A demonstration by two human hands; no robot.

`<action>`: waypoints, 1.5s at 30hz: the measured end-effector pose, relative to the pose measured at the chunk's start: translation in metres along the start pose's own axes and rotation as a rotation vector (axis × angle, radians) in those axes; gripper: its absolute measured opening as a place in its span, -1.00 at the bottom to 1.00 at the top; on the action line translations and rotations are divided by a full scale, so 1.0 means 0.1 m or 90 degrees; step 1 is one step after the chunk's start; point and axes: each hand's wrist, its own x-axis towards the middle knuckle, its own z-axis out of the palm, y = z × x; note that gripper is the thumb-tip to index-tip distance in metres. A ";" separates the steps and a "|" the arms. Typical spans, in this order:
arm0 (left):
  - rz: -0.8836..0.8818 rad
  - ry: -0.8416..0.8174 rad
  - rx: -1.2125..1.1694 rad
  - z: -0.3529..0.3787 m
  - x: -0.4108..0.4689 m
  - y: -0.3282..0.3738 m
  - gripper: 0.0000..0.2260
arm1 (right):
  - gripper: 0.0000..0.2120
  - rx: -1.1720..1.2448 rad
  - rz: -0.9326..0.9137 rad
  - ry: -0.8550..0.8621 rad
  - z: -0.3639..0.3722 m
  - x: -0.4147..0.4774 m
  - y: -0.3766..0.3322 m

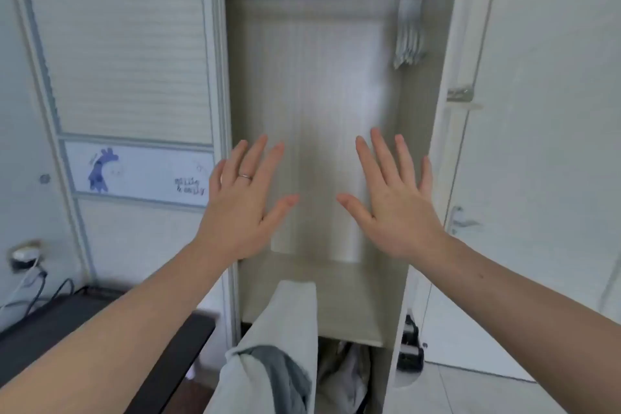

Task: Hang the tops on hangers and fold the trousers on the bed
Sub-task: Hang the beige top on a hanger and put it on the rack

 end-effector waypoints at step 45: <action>-1.456 0.205 0.439 -0.19 -5.74 4.37 -0.23 | -0.13 0.407 -1.278 -0.579 0.69 -4.48 -2.19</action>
